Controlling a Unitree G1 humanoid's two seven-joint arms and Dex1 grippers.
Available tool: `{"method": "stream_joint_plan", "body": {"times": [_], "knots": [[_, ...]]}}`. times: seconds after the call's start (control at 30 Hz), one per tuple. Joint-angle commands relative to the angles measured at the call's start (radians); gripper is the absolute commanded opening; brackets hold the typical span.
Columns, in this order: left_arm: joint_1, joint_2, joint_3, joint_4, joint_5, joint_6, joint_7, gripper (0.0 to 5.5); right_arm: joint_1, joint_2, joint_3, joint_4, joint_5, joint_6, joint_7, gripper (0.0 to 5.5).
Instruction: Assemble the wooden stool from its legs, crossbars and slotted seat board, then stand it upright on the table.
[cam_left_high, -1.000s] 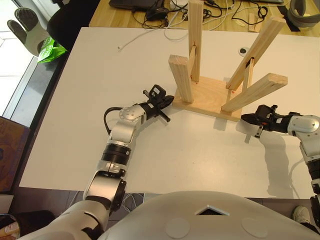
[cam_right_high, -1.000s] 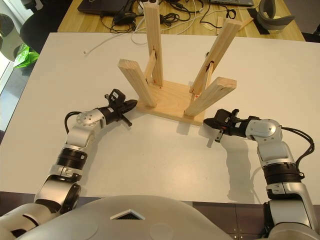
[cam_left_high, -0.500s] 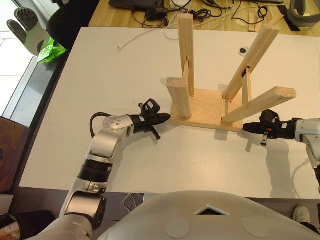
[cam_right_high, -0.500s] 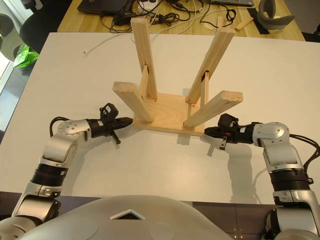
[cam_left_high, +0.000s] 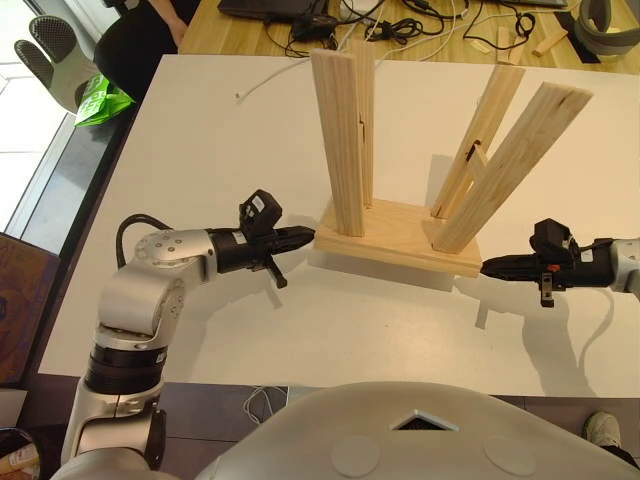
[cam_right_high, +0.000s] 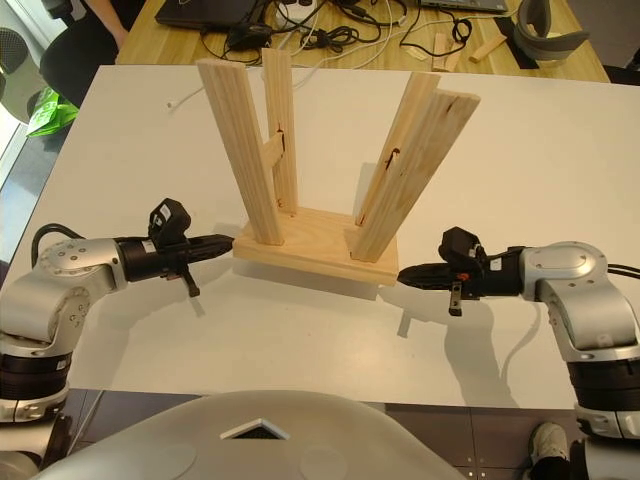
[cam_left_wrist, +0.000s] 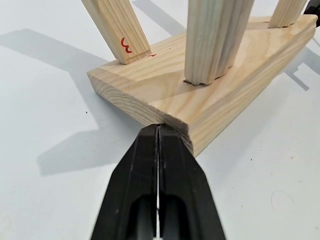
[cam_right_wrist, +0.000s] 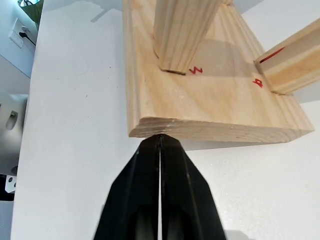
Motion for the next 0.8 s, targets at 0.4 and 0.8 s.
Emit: {"method": "stream_joint_plan", "body": {"times": [0.4, 0.8], "knots": [[-0.123, -0.106, 0.108, -0.066, -0.309, 0.126, -0.008, 0.02, -0.110, 0.093, -0.091, -0.114, 0.242, 0.167, -0.024, 0.00], [-0.083, -0.086, 0.061, -0.058, -0.254, 0.103, 0.023, 0.02, -0.109, 0.084, -0.114, -0.120, 0.237, 0.218, -0.042, 0.00]]}}
